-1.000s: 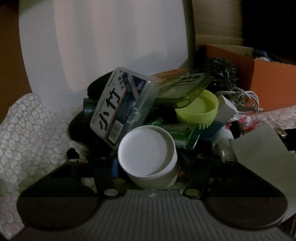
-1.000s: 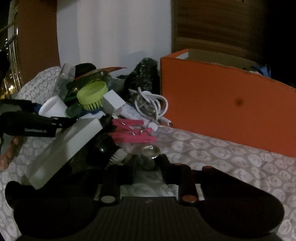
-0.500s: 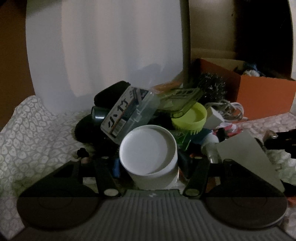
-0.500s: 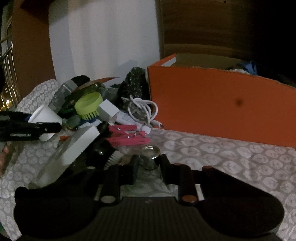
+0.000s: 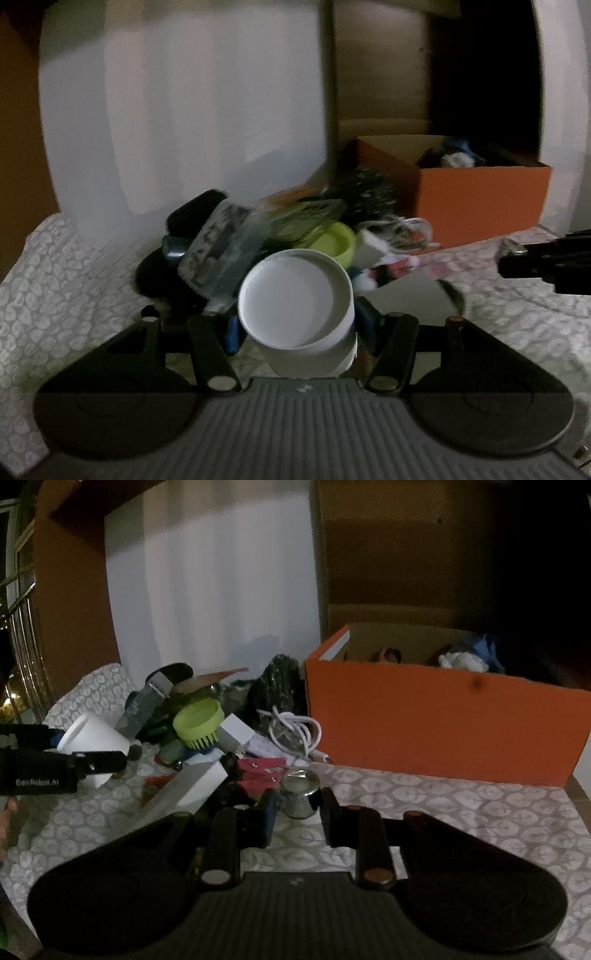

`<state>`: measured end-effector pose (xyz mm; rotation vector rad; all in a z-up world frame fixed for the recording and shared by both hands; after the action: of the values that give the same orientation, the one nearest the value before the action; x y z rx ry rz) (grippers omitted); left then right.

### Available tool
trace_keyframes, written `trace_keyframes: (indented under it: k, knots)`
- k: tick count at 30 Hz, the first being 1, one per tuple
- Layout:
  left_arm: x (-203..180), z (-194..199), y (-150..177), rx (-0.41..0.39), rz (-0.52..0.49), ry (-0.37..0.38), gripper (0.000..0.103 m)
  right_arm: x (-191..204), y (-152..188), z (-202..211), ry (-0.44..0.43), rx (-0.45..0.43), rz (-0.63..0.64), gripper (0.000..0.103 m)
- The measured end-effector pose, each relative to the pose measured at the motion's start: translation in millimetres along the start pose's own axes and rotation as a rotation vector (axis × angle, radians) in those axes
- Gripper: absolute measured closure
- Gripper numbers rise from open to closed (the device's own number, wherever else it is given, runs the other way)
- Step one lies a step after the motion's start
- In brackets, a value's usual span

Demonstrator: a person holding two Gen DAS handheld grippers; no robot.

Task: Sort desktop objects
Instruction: 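Grasp the white cylinder with the left tool while the right tool grasps the metal cup, then carry the cylinder and metal cup into the orange box and release both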

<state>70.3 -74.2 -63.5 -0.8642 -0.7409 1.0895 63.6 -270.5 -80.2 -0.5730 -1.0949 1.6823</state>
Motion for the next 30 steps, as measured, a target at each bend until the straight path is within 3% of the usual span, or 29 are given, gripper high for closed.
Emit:
trace_keyframes:
  k: [9,20,30]
  knots:
    - [-45.5,10.6,-22.3,-0.055,-0.044,0.098,0.044,-11.2,-10.0,26.9,0.048,-0.054,-0.014,0.079]
    - [-109.9,8.4,-56.3,-0.121,-0.122,0.215,0.044,-51.9,-24.6,62.4,0.148,-0.132,-0.069,0.079]
    - [-148.5,-8.5,-85.7,-0.179,-0.189,0.212,0.044,-88.9,-43.1,80.2,0.206,-0.197,-0.108,0.079]
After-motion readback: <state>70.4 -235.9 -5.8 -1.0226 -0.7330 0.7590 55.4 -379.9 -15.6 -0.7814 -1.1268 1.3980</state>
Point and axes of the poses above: each gripper's, at about its wrist camera, not at the fingertips, and z roughly against the way its jaws point, x to its left, y to its underside, the point moved 9 cm from there along -z, roughly the way its jaws point, and after that the axes turned 4 degrees about -y, right-handed, at the moved point
